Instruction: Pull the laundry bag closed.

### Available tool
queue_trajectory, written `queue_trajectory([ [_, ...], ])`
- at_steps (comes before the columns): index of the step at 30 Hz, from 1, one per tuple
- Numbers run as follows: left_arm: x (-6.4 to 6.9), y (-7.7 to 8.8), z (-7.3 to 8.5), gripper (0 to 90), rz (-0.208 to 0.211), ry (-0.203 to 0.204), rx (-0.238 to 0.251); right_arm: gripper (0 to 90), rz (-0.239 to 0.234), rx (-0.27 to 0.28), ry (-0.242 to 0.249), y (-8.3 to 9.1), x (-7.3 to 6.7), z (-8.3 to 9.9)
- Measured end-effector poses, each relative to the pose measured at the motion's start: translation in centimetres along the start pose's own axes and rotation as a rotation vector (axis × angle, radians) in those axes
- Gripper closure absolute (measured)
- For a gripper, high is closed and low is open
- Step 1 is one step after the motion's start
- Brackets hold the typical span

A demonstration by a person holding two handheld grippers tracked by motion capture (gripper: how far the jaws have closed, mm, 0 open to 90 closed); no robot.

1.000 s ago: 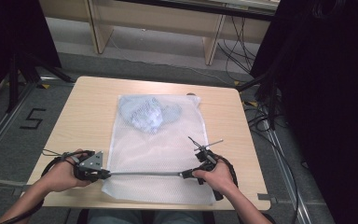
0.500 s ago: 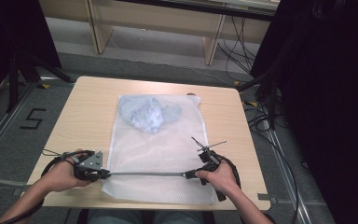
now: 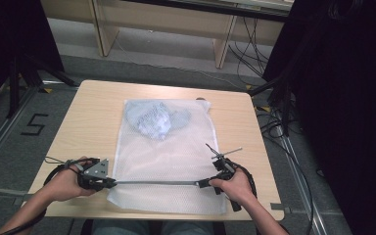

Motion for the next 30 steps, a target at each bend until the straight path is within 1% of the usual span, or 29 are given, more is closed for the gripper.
queue_trajectory([
  [2, 0.0, -0.01, -0.01, 85.1, -0.001, -0.003, -0.004, 87.0, -0.004, 0.004, -0.007, 0.11, 0.27, 0.17],
  [3, -0.03, -0.05, -0.06, 85.1, 0.01, -0.007, -0.009, 87.0, -0.006, 0.004, -0.005, 0.13, 0.33, 0.21],
  [4, -0.03, -0.05, -0.06, 85.1, 0.01, -0.007, -0.009, 87.0, -0.006, 0.004, -0.005, 0.13, 0.33, 0.21],
  [5, -0.02, -0.07, -0.07, 85.1, 0.009, -0.007, -0.011, 87.0, -0.007, 0.003, -0.003, 0.15, 0.33, 0.23],
  [6, 0.02, -0.1, -0.09, 85.1, -0.002, -0.003, -0.003, 87.0, -0.004, 0.003, -0.003, 0.18, 0.32, 0.23],
  [8, 0.02, -0.12, -0.09, 85.1, 0.003, -0.003, 0.0, 87.0, -0.005, 0.002, -0.005, 0.22, 0.33, 0.22],
  [9, 0.01, -0.09, -0.09, 85.1, 0.011, -0.004, -0.005, 87.0, -0.01, 0.0, -0.008, 0.27, 0.33, 0.24],
  [10, 0.01, -0.09, -0.09, 85.1, 0.011, -0.004, -0.005, 87.0, -0.018, 0.005, -0.005, 0.31, 0.31, 0.25],
  [13, 0.08, -0.11, -0.11, 85.1, 0.001, -0.001, 0.0, 87.0, -0.015, 0.002, -0.006, 0.38, 0.49, 0.34],
  [14, 0.08, -0.12, -0.12, 85.1, 0.001, -0.001, 0.001, 87.0, 0.003, 0.002, -0.027, 0.42, 0.77, 0.46],
  [18, 0.1, -0.15, -0.18, 85.1, 0.005, -0.003, -0.001, 87.0, -0.005, 0.007, -0.033, 0.53, 1.01, 0.76],
  [20, 0.1, -0.15, -0.19, 85.1, 0.004, -0.004, -0.001, 87.0, -0.01, 0.001, -0.028, 0.53, 1.03, 0.8],
  [21, 0.11, -0.15, -0.19, 85.1, 0.002, -0.003, 0.0, 87.0, -0.004, 0.004, -0.034, 0.54, 1.0, 0.8],
  [23, 0.11, -0.12, -0.17, 85.1, 0.002, -0.004, 0.001, 87.0, -0.002, 0.011, -0.029, 0.53, 1.06, 0.74],
  [25, 0.1, -0.14, -0.15, 85.1, 0.003, -0.002, 0.002, 87.0, -0.007, 0.006, -0.021, 0.55, 1.1, 0.74],
  [27, 0.1, -0.14, -0.15, 85.1, 0.003, -0.002, 0.002, 87.0, -0.003, 0.003, -0.027, 0.59, 1.12, 0.77],
  [28, 0.11, -0.12, -0.16, 85.1, 0.003, -0.002, 0.002, 87.0, -0.009, 0.005, -0.031, 0.6, 1.13, 0.78],
  [29, 0.11, -0.12, -0.16, 85.1, 0.003, -0.003, 0.001, 86.9, -0.003, 0.015, -0.029, 0.56, 1.19, 0.8],
  [30, 0.11, -0.13, -0.16, 85.1, 0.003, -0.003, 0.002, 87.0, -0.005, 0.013, -0.027, 0.56, 1.19, 0.81],
])
Point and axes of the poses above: each handheld gripper's, and its own axes: y roughly backward along the jaws, z roughly out of its underside, x roughly to its right, the point moved 4 cm from there along -y, roughly forward along the jaws, and after that the axes turned 13 degrees about -x, right-handed, at the moved point
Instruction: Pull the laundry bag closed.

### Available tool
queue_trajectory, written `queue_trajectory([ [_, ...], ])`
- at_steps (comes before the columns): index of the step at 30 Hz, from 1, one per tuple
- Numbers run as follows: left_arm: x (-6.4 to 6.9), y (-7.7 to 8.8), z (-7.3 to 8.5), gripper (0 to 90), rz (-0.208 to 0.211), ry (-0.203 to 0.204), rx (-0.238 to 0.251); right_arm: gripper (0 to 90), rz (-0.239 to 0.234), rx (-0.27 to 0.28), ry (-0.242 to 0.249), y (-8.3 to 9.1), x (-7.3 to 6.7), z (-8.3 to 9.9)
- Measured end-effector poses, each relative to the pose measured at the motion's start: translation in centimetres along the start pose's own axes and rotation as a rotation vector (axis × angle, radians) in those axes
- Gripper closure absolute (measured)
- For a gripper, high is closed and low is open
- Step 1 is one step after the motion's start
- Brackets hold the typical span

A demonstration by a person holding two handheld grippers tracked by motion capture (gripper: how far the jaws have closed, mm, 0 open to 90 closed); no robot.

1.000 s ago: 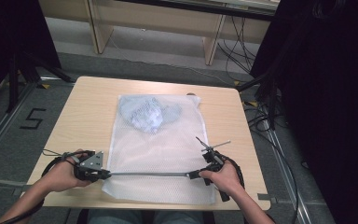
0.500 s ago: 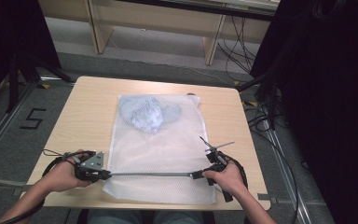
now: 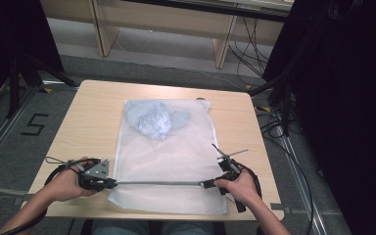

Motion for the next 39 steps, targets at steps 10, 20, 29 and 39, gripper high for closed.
queue_trajectory([
  [10, 0.0, 0.0, 0.0, 85.1, 0.0, 0.0, 0.001, 87.0, 0.003, -0.002, -0.008, 0.2, 0.3, 0.2],
  [20, 0.0, 0.0, 0.0, 85.1, 0.005, -0.001, 0.002, 86.9, 0.001, -0.002, -0.024, 0.4, 0.6, 0.5],
  [29, 0.0, 0.0, 0.0, 85.1, 0.002, -0.006, -0.005, 87.0, 0.009, 0.0, -0.036, 0.7, 1.2, 0.9],
  [39, 0.0, -0.1, 0.0, 85.1, 0.002, -0.002, -0.002, 87.0, 0.005, 0.0, -0.038, 1.0, 1.5, 1.1],
])
Point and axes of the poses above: each handheld gripper's, and its own axes: y roughly backward along the jaws, z roughly out of its underside, x roughly to its right, the point moved 4 cm from there along -y, roughly forward along the jaws, and after that the axes turned 13 degrees about -x, right-handed, at the moved point
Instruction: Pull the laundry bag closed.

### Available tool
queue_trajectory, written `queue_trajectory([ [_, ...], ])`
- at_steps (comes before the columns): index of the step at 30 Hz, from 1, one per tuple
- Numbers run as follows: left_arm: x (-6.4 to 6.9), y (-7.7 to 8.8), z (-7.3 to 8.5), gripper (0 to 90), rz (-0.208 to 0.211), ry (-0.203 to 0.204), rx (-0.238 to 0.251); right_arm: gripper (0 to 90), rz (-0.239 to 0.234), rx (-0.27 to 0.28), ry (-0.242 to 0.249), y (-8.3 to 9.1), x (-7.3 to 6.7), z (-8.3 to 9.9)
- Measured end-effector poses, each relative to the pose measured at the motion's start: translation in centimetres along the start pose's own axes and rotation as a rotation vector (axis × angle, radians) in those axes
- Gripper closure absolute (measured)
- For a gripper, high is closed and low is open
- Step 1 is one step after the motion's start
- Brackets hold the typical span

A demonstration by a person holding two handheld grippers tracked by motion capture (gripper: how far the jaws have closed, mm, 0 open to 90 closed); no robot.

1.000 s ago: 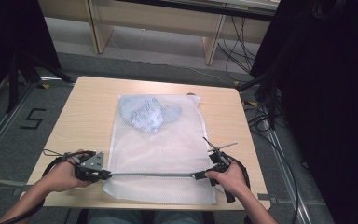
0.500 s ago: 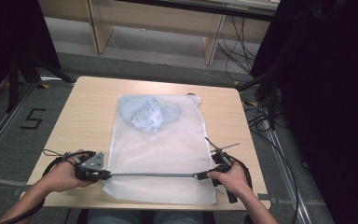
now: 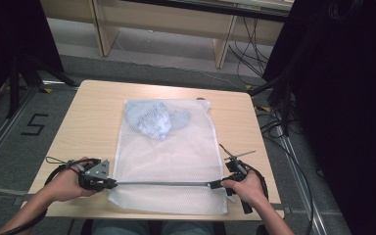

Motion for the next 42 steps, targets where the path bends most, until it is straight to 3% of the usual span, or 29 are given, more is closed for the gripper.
queue_trajectory([
  [6, 0.1, 0.0, 0.0, 85.1, 0.003, 0.008, 0.006, 87.0, -0.006, 0.003, -0.011, 0.2, 0.3, 0.2],
  [7, 0.0, 0.0, 0.0, 85.1, 0.002, -0.002, -0.001, 87.0, -0.005, 0.003, 0.007, 0.2, 0.4, 0.2],
  [9, 0.1, 0.0, 0.0, 85.1, 0.004, 0.011, 0.009, 86.9, -0.01, 0.006, -0.011, 0.2, 0.3, 0.2],
  [21, 0.0, 0.0, 0.0, 85.1, 0.004, -0.002, -0.003, 86.9, 0.0, 0.012, -0.033, 0.6, 1.0, 0.7],
  [28, 0.0, -0.1, 0.0, 85.2, 0.006, 0.002, -0.003, 86.9, -0.025, 0.018, -0.042, 1.0, 1.5, 1.0],
  [30, 0.0, -0.1, 0.0, 85.2, 0.007, 0.003, -0.003, 86.9, -0.03, 0.012, -0.08, 1.2, 1.6, 1.2],
  [34, 0.0, -0.1, 0.0, 85.2, 0.01, 0.006, -0.002, 86.9, -0.036, 0.024, -0.085, 1.4, 1.9, 1.5],
  [35, 0.0, -0.1, 0.1, 85.2, 0.011, 0.008, -0.002, 86.9, -0.016, 0.018, -0.082, 1.6, 2.4, 1.7],
  [36, 0.0, -0.1, 0.1, 85.2, 0.011, 0.008, -0.002, 86.9, -0.024, 0.021, -0.112, 1.6, 2.3, 1.8],
  [38, 0.0, -0.1, 0.0, 85.2, 0.023, 0.007, -0.004, 86.9, -0.027, 0.041, -0.115, 1.6, 2.6, 2.0],
  [39, 0.0, -0.2, 0.0, 85.2, 0.013, 0.006, -0.002, 86.9, -0.012, 0.046, -0.087, 1.6, 2.9, 2.0],
  [40, 0.0, -0.2, 0.0, 85.2, 0.021, 0.005, -0.005, 86.9, -0.012, 0.012, -0.119, 1.8, 2.8, 2.2],
  [41, 0.0, -0.1, 0.0, 85.2, 0.023, 0.005, -0.007, 86.9, -0.003, 0.029, -0.125, 1.8, 2.9, 2.2],
  [42, 0.0, -0.1, 0.0, 85.2, 0.019, 0.007, -0.004, 86.9, -0.011, 0.055, -0.082, 1.6, 3.1, 2.1],
])
Point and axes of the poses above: each handheld gripper's, and its own axes: y roughly backward along the jaws, z roughly out of its underside, x roughly to its right, the point moved 4 cm from there along -y, roughly forward along the jaws, and after that the axes turned 13 degrees about -x, right-handed, at the moved point
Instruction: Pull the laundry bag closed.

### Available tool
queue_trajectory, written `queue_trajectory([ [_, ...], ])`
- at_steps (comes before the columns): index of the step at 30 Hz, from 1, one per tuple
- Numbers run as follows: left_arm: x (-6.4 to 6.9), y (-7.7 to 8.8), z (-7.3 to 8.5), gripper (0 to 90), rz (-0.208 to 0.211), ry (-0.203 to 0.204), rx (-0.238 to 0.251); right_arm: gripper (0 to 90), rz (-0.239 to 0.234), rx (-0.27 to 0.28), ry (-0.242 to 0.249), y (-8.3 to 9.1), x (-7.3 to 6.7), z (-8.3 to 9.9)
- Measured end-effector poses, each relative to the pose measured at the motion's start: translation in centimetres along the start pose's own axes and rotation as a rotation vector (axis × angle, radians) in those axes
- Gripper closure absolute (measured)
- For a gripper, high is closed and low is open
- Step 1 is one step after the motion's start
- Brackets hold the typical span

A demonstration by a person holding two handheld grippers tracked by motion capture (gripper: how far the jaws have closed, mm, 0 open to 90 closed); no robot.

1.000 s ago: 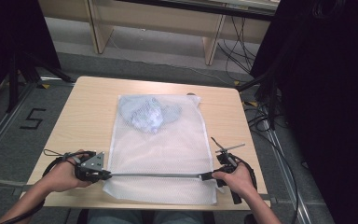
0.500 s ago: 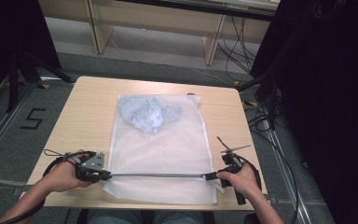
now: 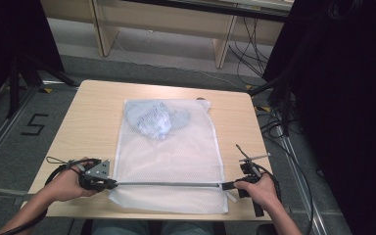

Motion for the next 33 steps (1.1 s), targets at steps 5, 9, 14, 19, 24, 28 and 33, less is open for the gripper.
queue_trajectory([
  [5, 0.0, 0.0, 0.0, 85.2, -0.006, 0.0, 0.001, 86.9, 0.015, -0.048, -0.039, 0.1, -0.2, 0.2],
  [9, 0.0, 0.0, 0.0, 85.1, -0.01, -0.004, -0.003, 86.8, 0.032, -0.065, -0.068, -0.1, -0.7, 0.1],
  [14, -0.1, 0.0, -0.1, 84.9, -0.021, -0.008, -0.007, 86.3, 0.073, -0.039, 0.029, -0.2, -0.7, -0.4],
  [19, -0.1, 0.0, 0.0, 84.6, -0.026, -0.007, -0.009, 84.4, 0.076, -0.013, 0.025, -0.4, -1.5, -0.9],
  [24, -0.1, 0.0, 0.0, 84.0, -0.028, -0.007, -0.01, 80.6, 0.068, -0.012, 0.033, -0.6, -1.9, -1.1],
  [28, 0.0, 0.0, 0.0, 82.0, -0.024, 0.0, -0.008, 75.8, 0.054, 0.005, 0.056, -0.6, -2.3, -1.1],
  [33, 0.2, 0.1, 0.0, 76.6, -0.015, 0.016, 0.006, 67.3, -0.033, 0.106, 0.166, 0.0, -3.8, -1.7],
])
Point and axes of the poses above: each handheld gripper's, and its own axes: y roughly backward along the jaws, z roughly out of its underside, x roughly to its right, the point moved 4 cm from there along -y, roughly forward along the jaws, and after that the axes turned 13 degrees about -x, right-handed, at the moved point
